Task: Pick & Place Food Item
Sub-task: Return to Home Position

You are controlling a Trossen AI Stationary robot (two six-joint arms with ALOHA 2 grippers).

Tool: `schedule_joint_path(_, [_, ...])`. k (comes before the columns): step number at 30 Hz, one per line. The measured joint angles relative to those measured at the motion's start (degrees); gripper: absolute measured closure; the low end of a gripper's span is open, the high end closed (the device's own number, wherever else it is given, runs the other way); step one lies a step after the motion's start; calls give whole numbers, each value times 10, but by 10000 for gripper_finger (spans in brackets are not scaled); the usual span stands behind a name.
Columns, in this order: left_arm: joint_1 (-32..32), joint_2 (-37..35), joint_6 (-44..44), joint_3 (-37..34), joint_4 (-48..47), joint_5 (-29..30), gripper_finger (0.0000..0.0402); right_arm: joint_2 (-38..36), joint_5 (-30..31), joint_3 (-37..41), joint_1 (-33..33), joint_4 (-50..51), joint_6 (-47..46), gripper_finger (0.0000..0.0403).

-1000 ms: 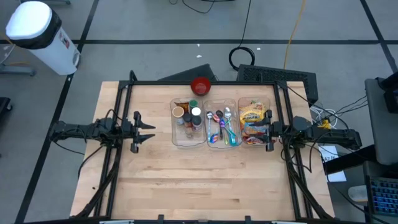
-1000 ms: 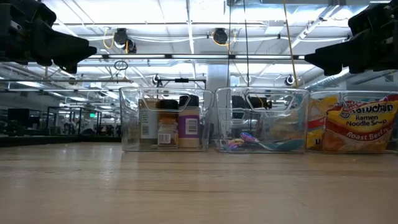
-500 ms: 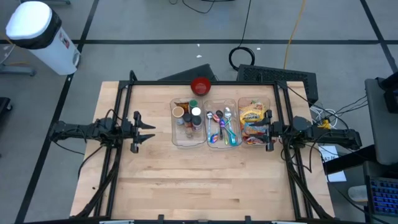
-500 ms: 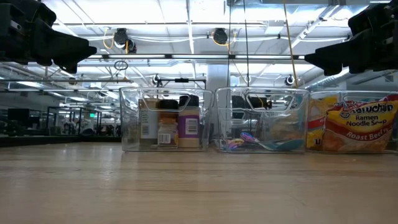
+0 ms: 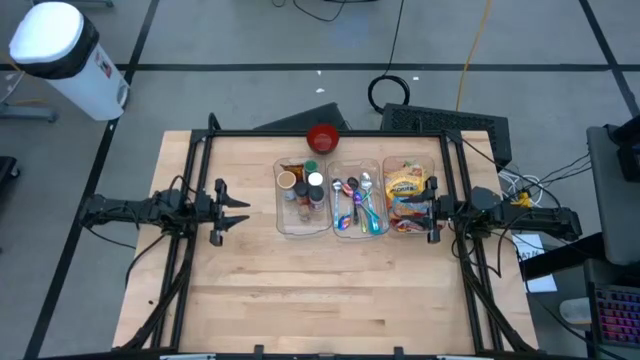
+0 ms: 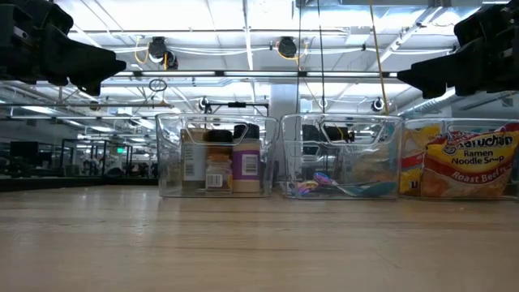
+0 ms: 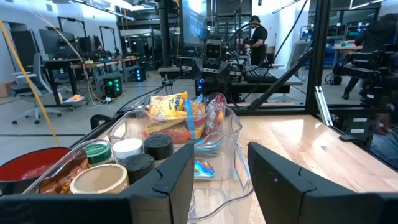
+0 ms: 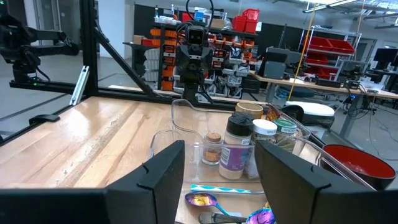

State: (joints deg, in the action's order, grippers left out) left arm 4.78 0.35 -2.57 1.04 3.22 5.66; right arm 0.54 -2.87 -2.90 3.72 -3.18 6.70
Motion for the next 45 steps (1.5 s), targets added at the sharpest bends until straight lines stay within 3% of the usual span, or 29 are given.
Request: schedule_joint_path(45, [0,0,0,0,0,0,243,0,0,0,0,0,0,214])
